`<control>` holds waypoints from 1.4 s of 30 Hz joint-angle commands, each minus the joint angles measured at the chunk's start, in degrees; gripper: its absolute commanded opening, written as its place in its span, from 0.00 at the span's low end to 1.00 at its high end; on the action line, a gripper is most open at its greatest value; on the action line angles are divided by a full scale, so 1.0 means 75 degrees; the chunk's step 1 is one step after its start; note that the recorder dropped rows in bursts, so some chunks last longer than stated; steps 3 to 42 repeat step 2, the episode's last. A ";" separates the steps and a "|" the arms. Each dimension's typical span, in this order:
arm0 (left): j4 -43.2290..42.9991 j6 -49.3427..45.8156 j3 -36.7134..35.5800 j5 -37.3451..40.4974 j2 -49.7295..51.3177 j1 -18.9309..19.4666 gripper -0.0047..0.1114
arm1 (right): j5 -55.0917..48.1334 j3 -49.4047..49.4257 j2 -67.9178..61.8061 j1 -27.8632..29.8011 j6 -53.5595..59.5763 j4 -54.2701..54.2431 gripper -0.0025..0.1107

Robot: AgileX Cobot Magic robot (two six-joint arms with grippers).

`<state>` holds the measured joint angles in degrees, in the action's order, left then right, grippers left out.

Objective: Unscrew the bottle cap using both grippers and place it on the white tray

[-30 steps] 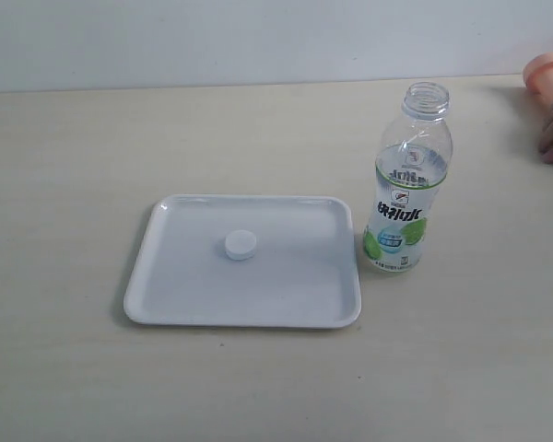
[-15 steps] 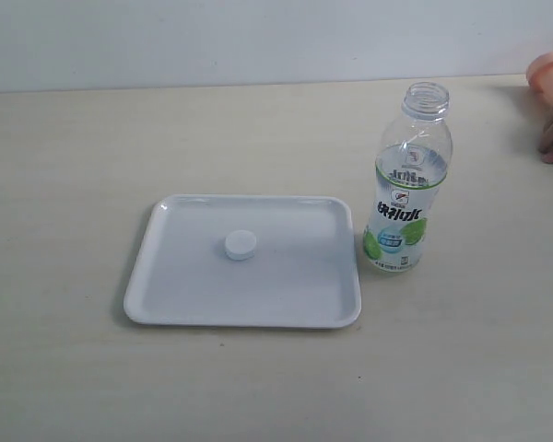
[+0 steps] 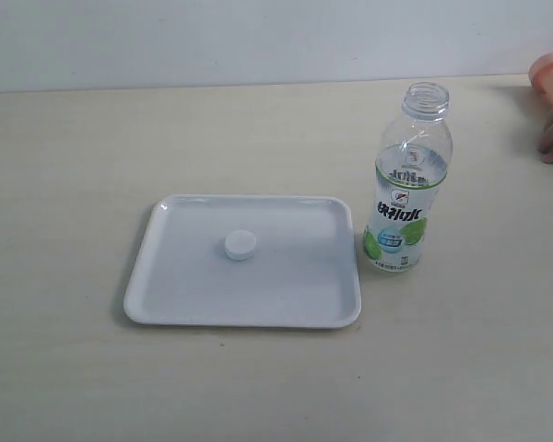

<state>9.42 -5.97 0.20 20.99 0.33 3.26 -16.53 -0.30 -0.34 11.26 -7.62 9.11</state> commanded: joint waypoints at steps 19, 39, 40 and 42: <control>-0.0030 0.0050 -0.0027 -0.0064 -0.0044 0.0009 0.04 | 0.0049 0.0040 0.0045 0.0050 -0.0027 -0.0007 0.49; -0.0030 0.0050 -0.0027 -0.0064 -0.0044 0.0009 0.04 | 0.0049 0.0040 0.0045 0.0050 -0.0027 -0.0007 0.49; -0.0030 0.0050 -0.0027 -0.0064 -0.0044 0.0009 0.04 | 0.0049 0.0040 0.0045 0.0050 -0.0027 -0.0007 0.49; -0.0030 0.0050 -0.0027 -0.0064 -0.0044 0.0009 0.04 | 0.0049 0.0040 0.0045 0.0050 -0.0027 -0.0007 0.49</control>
